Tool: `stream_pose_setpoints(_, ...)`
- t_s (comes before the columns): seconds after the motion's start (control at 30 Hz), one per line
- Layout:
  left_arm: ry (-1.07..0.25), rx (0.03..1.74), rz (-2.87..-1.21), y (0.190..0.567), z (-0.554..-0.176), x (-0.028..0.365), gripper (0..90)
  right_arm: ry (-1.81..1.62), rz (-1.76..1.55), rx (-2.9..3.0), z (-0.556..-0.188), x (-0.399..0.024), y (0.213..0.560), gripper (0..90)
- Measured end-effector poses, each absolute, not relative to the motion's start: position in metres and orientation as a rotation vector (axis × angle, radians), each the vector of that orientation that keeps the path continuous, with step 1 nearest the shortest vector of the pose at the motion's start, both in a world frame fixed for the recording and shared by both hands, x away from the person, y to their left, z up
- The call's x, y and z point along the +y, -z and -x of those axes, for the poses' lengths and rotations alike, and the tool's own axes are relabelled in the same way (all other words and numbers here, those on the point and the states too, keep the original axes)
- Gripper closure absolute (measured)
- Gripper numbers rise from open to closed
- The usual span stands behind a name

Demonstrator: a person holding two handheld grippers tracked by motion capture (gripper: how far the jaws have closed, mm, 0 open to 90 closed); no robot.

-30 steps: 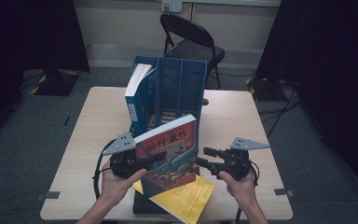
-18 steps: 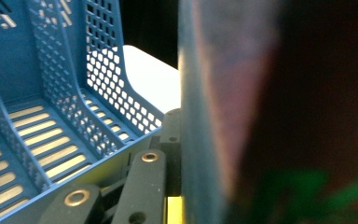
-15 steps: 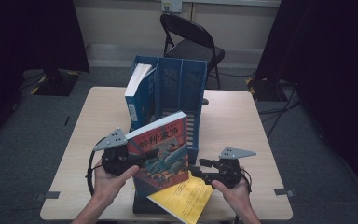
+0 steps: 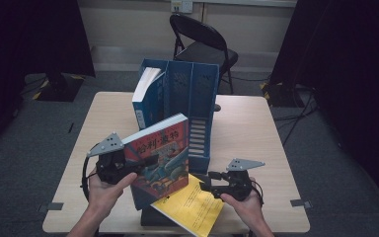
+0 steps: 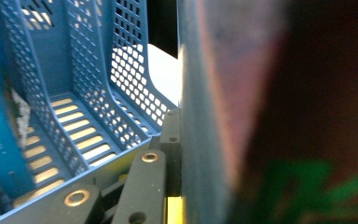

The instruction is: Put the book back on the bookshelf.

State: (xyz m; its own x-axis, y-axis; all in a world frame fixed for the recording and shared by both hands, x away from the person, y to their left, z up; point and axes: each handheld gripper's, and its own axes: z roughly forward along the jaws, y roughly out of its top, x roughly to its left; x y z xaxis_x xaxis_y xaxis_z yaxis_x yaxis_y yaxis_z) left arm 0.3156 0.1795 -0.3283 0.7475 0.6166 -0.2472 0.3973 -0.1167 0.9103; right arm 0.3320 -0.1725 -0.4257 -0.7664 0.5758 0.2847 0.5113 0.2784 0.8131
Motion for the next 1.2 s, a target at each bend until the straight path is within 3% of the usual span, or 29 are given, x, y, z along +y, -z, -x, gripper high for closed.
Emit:
stream_pose_setpoints(0.73,-0.328,0.841,-1.67,0.29,-0.328,0.189,74.5,-1.446,-1.006,2.553,-0.333,-0.16,0.44,42.4)
stream_pose_setpoints(1.2,-0.381,0.901,-1.626,0.277,-0.36,0.184,74.5,-1.437,-1.003,2.575,-0.334,-0.156,0.444,42.5)
